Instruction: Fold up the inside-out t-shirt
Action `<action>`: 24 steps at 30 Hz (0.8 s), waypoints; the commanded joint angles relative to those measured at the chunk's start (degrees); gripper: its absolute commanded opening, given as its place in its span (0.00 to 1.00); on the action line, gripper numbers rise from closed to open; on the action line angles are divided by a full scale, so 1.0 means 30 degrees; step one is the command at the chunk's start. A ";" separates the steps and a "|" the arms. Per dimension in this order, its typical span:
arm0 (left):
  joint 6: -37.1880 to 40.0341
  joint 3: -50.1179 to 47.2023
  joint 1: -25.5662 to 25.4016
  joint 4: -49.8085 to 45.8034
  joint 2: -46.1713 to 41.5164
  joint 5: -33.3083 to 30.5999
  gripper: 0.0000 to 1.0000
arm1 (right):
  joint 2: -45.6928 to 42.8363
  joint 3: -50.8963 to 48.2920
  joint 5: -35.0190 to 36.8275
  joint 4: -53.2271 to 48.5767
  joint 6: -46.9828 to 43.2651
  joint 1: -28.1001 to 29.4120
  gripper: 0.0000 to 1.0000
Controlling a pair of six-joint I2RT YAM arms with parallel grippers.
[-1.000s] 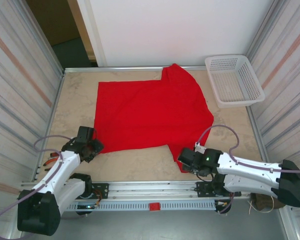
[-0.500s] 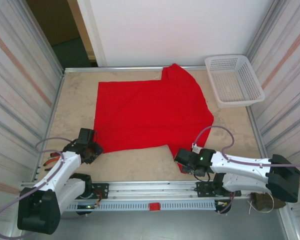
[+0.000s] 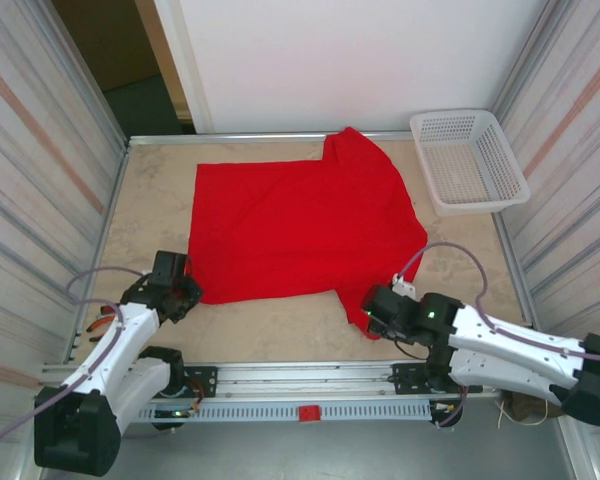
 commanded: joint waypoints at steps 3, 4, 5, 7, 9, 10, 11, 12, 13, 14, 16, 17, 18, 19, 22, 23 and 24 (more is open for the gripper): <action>0.0773 0.1116 0.0170 -0.2488 -0.1660 -0.0047 0.00 | -0.1234 0.1709 0.0854 -0.3379 0.0013 0.0156 0.00; 0.0765 0.1185 0.0170 -0.2881 -0.2065 0.0051 0.00 | -0.1435 0.1960 0.0962 -0.3743 0.0236 0.0391 0.00; 0.0688 0.1233 0.0170 -0.3304 -0.2513 0.0107 0.00 | -0.1619 0.2227 0.1190 -0.4088 0.0501 0.0689 0.00; 0.0488 0.1407 0.0170 -0.3900 -0.3410 0.0036 0.00 | -0.1883 0.2864 0.1657 -0.4713 0.0795 0.1044 0.00; 0.0261 0.1529 0.0292 -0.3856 -0.4014 -0.0050 0.00 | -0.2016 0.3639 0.2329 -0.5164 0.0637 0.1001 0.00; 0.0267 0.1581 0.0489 -0.3494 -0.4058 0.0088 0.00 | -0.2002 0.4084 0.2744 -0.5289 0.0280 0.0792 0.00; 0.0386 0.1706 0.0832 -0.3137 -0.3811 0.0289 0.00 | -0.1917 0.4552 0.2957 -0.5338 -0.0245 0.0276 0.00; 0.0615 0.1893 0.1195 -0.2901 -0.3434 0.0559 0.00 | -0.1814 0.4933 0.2950 -0.5339 -0.0818 -0.0375 0.00; 0.0952 0.2208 0.1685 -0.2522 -0.2832 0.0938 0.00 | -0.1669 0.5309 0.2764 -0.5192 -0.1628 -0.1278 0.00; 0.1276 0.2473 0.2122 -0.2143 -0.2061 0.1307 0.00 | -0.1546 0.5579 0.2459 -0.4892 -0.2509 -0.2255 0.00; 0.1845 0.3116 0.2626 -0.1414 -0.0745 0.1692 0.00 | -0.1438 0.5785 0.1567 -0.4071 -0.4158 -0.4035 0.00; 0.2172 0.3493 0.2660 -0.1123 -0.0095 0.1662 0.00 | -0.1410 0.5763 0.1040 -0.3572 -0.4714 -0.4838 0.00; 0.2404 0.3819 0.2668 -0.1014 0.0392 0.1576 0.00 | -0.1358 0.5730 0.0564 -0.3257 -0.5066 -0.5512 0.00; 0.2715 0.4124 0.2675 -0.0932 0.0884 0.1549 0.00 | -0.1300 0.5683 0.0137 -0.2983 -0.5389 -0.6074 0.00; 0.3272 0.4632 0.2668 -0.0858 0.1488 0.1519 0.00 | -0.1261 0.5525 -0.0163 -0.2790 -0.5699 -0.6545 0.00; 0.3368 0.4607 0.2667 -0.0829 0.1440 0.1523 0.00 | -0.1288 0.5494 -0.0157 -0.2790 -0.5700 -0.6564 0.00; 0.3391 0.4555 0.2663 -0.0857 0.1331 0.1544 0.00 | -0.1320 0.5461 -0.0187 -0.2780 -0.5722 -0.6567 0.00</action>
